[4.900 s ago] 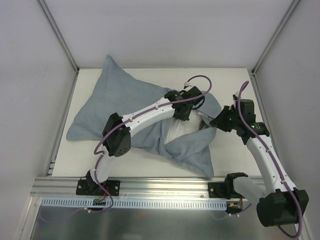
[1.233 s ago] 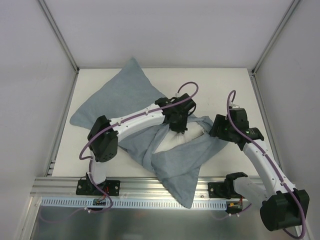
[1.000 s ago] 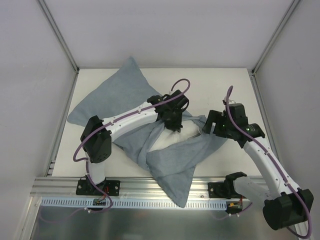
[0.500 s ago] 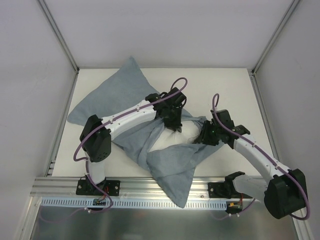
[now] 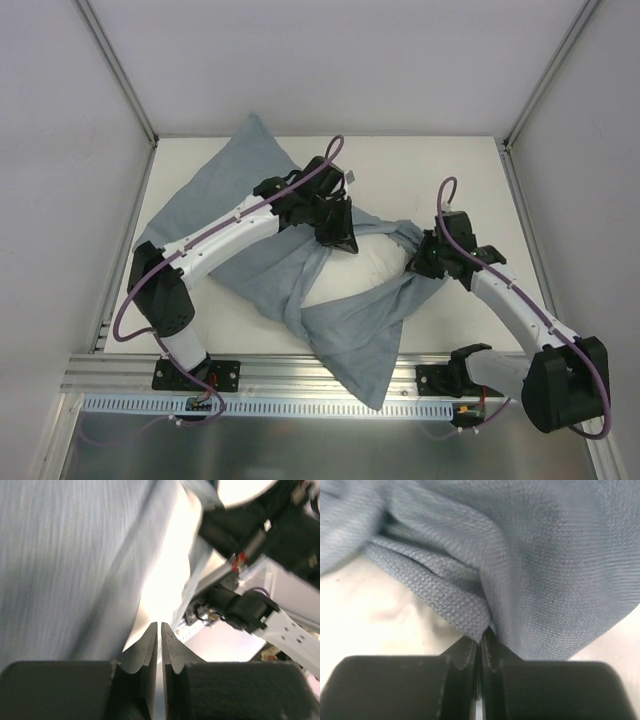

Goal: Remove the pillowcase from the pillow

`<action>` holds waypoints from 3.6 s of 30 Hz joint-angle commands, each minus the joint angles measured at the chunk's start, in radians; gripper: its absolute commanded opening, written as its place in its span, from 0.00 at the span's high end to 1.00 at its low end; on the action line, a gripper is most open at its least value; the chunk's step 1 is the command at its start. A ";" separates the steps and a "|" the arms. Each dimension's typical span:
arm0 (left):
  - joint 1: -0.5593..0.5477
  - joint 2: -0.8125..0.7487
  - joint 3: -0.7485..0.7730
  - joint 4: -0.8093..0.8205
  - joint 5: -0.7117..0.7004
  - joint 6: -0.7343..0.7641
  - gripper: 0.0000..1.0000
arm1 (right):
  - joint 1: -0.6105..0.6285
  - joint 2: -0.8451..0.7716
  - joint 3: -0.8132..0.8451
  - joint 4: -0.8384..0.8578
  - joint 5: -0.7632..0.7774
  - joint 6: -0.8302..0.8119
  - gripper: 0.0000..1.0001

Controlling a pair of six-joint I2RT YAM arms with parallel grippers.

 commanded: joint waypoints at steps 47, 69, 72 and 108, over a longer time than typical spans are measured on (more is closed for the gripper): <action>-0.226 0.748 0.702 -0.335 -0.283 0.052 0.26 | -0.209 -0.143 -0.125 0.093 -0.067 0.041 0.99; -0.114 0.161 0.247 -0.104 0.038 0.016 1.00 | -0.389 0.242 0.210 0.126 -0.256 -0.030 0.99; -0.115 0.115 0.233 -0.076 0.061 0.029 1.00 | -0.392 0.280 0.193 0.175 -0.295 0.001 1.00; -0.118 0.070 0.341 -0.143 -0.201 0.123 1.00 | -0.300 -0.322 0.011 -0.226 -0.240 -0.099 0.07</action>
